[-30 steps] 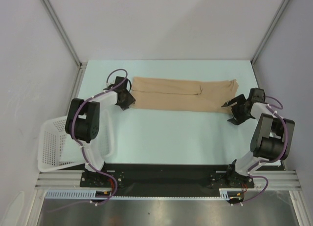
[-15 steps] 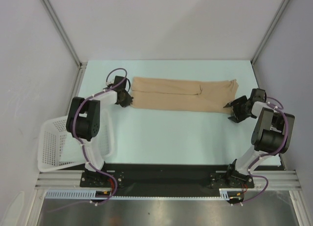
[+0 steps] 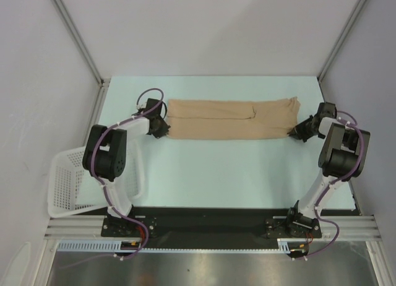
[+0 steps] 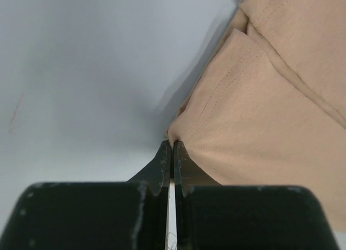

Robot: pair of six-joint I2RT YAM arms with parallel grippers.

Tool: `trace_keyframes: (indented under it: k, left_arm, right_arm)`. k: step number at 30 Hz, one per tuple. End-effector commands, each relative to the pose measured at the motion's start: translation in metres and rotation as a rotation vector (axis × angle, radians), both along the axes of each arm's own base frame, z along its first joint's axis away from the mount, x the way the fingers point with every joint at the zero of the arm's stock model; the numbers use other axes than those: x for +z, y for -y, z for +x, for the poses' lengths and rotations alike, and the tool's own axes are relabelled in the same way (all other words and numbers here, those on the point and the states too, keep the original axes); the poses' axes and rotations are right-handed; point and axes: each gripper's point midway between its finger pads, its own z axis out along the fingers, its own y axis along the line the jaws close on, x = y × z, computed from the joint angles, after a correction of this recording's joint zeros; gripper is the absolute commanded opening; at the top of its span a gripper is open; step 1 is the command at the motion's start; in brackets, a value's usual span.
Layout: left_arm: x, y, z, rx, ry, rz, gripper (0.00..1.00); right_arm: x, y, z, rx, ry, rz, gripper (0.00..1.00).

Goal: Fold and stack the t-shirts
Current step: Fold the tshirt

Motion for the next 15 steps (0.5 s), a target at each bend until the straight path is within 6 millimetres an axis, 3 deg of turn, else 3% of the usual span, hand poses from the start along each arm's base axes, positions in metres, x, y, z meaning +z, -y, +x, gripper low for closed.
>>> trace_keyframes:
  k: [1,2,6,7,9,10,15]
  left_arm:
    - [-0.001,0.017,-0.034,-0.083,-0.056,0.023,0.00]
    - [-0.004,0.020,-0.040,-0.097,-0.066,0.027,0.00]
    - [0.002,0.039,-0.063,-0.146,-0.074,0.038,0.00]
    - [0.003,0.050,-0.072,-0.175,-0.078,0.037,0.00]
    - [0.005,0.061,-0.088,-0.194,-0.083,0.021,0.00]
    - [0.005,0.076,-0.100,-0.235,-0.089,0.015,0.01]
    - [0.000,0.112,-0.156,-0.323,-0.126,-0.033,0.00]
  right_arm:
    - [0.007,0.023,0.029,0.037,0.048,-0.103,0.08]
    - [0.014,0.027,0.040,0.043,0.071,-0.117,0.07]
    - [0.016,0.036,0.060,0.073,0.087,-0.150,0.08]
    - [0.008,0.036,0.063,0.085,0.075,-0.147,0.08]
    - [0.014,0.041,0.077,0.109,0.100,-0.167,0.08]
    - [0.006,0.041,0.081,0.120,0.092,-0.162,0.09]
    - [0.001,0.041,0.109,0.160,0.153,-0.165,0.12]
